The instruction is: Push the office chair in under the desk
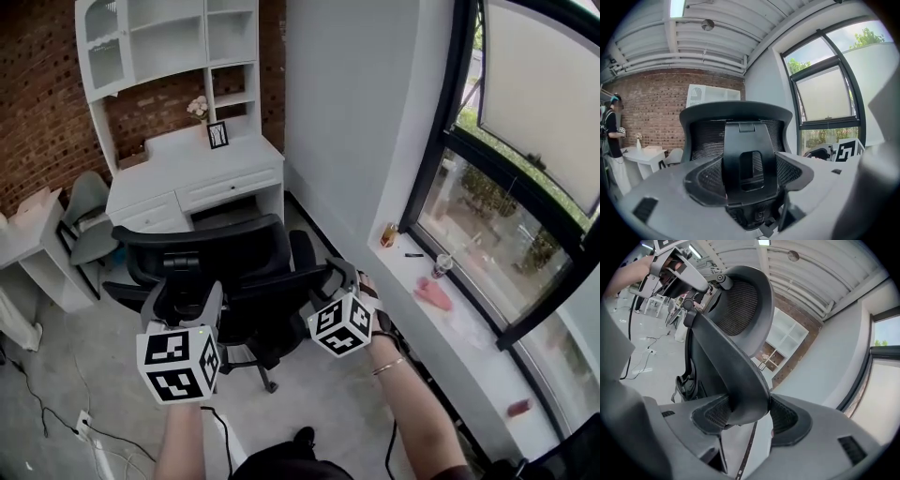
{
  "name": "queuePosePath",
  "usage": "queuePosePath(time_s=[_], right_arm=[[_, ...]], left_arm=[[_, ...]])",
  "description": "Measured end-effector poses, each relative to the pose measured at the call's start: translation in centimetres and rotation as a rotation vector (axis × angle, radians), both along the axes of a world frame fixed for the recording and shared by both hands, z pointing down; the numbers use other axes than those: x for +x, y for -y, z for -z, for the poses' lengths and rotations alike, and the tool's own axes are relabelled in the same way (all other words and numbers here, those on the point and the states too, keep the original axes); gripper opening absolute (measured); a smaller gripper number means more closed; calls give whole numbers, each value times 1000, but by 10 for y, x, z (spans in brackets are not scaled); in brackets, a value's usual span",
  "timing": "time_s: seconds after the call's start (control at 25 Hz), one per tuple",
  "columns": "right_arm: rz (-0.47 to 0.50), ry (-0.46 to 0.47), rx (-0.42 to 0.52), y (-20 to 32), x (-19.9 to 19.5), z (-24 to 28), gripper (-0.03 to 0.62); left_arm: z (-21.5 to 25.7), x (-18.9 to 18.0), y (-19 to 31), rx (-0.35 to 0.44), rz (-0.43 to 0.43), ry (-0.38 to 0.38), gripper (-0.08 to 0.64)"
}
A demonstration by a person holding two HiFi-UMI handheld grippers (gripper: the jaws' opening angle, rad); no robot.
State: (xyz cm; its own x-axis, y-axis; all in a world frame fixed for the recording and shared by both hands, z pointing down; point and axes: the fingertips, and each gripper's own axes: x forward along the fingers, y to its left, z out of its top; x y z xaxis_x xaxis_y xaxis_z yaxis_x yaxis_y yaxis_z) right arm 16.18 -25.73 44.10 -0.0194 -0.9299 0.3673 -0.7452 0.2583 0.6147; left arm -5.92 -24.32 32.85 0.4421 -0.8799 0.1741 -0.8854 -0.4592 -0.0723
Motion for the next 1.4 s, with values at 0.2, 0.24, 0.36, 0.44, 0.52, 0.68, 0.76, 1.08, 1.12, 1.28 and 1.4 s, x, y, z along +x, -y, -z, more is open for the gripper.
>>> queuePosePath(time_s=[0.2,0.24,0.36,0.44,0.52,0.68,0.76,1.08,1.12,1.28,1.4], right_arm=[[49,-4,-1,14,26,-2,249],[61,-3,0,15,30,-3,249],[98,7,9,23,44,-2,249],[130,12,19,29,52,0,249],[171,16,29,34,57,2,249],[242,23,40,43,67,2,249],[269,23,41,50,76,-1,249],[337,13,26,85,102,1,250],[342,13,26,88,105,1,250],[348,10,22,97,113,0,250],[342,6,19,103,113,1,250]], left_arm=[[-2,27,-2,-4,53,0,308],[-2,32,-3,-3,64,2,308],[-1,48,-2,2,102,7,308],[0,57,0,0,129,6,308],[1,63,2,-7,155,4,308],[0,74,5,-18,221,4,308],[-2,84,6,-15,260,6,308],[0,116,21,-27,384,11,308],[1,119,24,-31,394,12,308],[-3,129,33,-52,411,12,310],[-3,127,41,-57,430,17,308]])
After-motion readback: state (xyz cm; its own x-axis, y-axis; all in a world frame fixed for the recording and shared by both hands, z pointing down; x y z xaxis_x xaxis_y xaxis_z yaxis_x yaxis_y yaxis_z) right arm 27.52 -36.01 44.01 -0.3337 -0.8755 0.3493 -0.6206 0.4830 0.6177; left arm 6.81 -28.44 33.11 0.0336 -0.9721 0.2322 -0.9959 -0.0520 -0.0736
